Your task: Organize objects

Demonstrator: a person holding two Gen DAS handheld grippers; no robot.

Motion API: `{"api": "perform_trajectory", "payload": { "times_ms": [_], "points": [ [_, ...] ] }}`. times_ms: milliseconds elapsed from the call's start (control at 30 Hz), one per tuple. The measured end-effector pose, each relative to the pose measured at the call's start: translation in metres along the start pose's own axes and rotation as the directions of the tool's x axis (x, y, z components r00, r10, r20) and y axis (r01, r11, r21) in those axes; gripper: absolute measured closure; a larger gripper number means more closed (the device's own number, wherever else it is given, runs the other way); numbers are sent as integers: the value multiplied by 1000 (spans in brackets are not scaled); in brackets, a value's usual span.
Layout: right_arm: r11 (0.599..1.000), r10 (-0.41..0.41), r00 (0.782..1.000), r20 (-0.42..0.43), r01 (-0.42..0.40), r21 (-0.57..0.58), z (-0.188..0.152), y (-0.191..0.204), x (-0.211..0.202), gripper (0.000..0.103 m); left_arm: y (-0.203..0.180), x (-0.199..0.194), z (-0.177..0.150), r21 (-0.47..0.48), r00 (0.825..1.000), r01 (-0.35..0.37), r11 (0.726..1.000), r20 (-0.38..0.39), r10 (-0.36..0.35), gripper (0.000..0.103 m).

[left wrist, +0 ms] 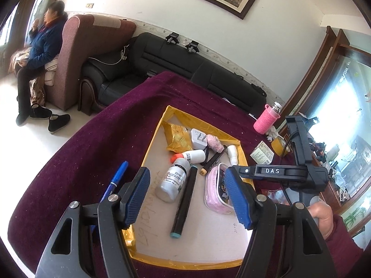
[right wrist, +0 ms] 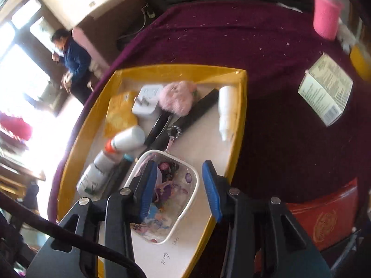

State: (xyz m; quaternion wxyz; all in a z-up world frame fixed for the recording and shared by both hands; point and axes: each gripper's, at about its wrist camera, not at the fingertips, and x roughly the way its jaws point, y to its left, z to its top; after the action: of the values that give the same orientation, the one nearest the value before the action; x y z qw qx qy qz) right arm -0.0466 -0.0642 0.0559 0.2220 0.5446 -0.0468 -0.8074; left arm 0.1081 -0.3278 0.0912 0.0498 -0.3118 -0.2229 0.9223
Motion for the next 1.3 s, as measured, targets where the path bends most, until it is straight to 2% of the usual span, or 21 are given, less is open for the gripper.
{"api": "perform_trajectory", "payload": {
  "times_ms": [133,233,300,400,433,467,500,533,567,600,633,667,700,733,800,900,1033,1100,1167,1267,1300],
  "points": [
    [1000,-3,996,91,3,1,-6,-4,-36,64,-5,-3,-4,11,1000,5,1000,-3,-5,42],
    [996,-78,978,191,83,-18,-13,-15,-82,63,-15,-3,-7,51,1000,-6,999,-4,6,42],
    [985,-157,958,241,170,-35,-12,-27,-119,63,-25,-3,-9,75,1000,-3,997,-5,3,42],
    [959,-254,895,365,284,-28,-13,-45,-189,63,-48,-5,-10,120,999,38,992,-2,-38,42],
    [938,-301,828,473,347,-10,-23,-50,-224,61,-58,-6,-10,140,999,53,989,2,-54,42],
    [920,-332,760,558,392,14,-33,-52,-245,46,-70,-7,-10,165,997,69,984,6,-71,40],
    [905,-349,679,646,422,45,-47,-57,-265,20,-80,-7,-11,185,996,81,980,9,-84,34],
    [907,-331,569,753,411,88,-73,-69,-288,8,-94,-5,-12,207,995,93,974,10,-97,31],
    [925,-300,526,796,365,108,-91,-82,-296,0,-108,-3,-13,227,994,107,968,4,-111,31],
    [944,-277,525,805,305,127,-104,-98,-300,0,-121,1,-15,246,992,125,961,-10,-127,31],
    [954,-286,585,759,248,168,-111,-120,-296,0,-135,7,-18,265,989,147,953,-35,-143,31],
    [946,-324,693,644,219,240,-114,-147,-284,0,-149,13,-22,283,986,167,944,-63,-156,31],
    [931,-348,762,546,216,293,-117,-168,-271,0,-162,20,-25,299,983,179,937,-86,-160,31],
    [919,-350,800,487,192,345,-130,-196,-257,0,-175,26,-31,319,981,186,929,-114,-157,31],
    [885,-391,807,442,197,423,-155,-230,-241,0,-201,40,-46,358,973,207,910,-173,-153,31],
    [865,-368,845,388,159,475,-181,-265,-225,0,-236,53,-72,435,957,250,865,-248,-152,31],
    [802,-388,827,408,85,592,-214,-310,-220,0,-282,81,-111,581,949,281,764,-287,-131,31],
    [778,-390,820,419,50,626,-222,-323,-218,0,-296,99,-124,620,941,296,727,-318,-112,32],
    [764,-335,841,426,-22,644,-221,-337,-207,0,-307,123,-135,650,926,319,690,-369,-80,32],
    [750,-251,871,423,-101,654,-220,-352,-199,0,-319,148,-149,699,913,328,635,-406,-24,46],
    [754,-239,873,425,-109,648,-221,-353,-194,0,-323,154,-152,717,910,331,614,-415,-6,60]
  ]
}}
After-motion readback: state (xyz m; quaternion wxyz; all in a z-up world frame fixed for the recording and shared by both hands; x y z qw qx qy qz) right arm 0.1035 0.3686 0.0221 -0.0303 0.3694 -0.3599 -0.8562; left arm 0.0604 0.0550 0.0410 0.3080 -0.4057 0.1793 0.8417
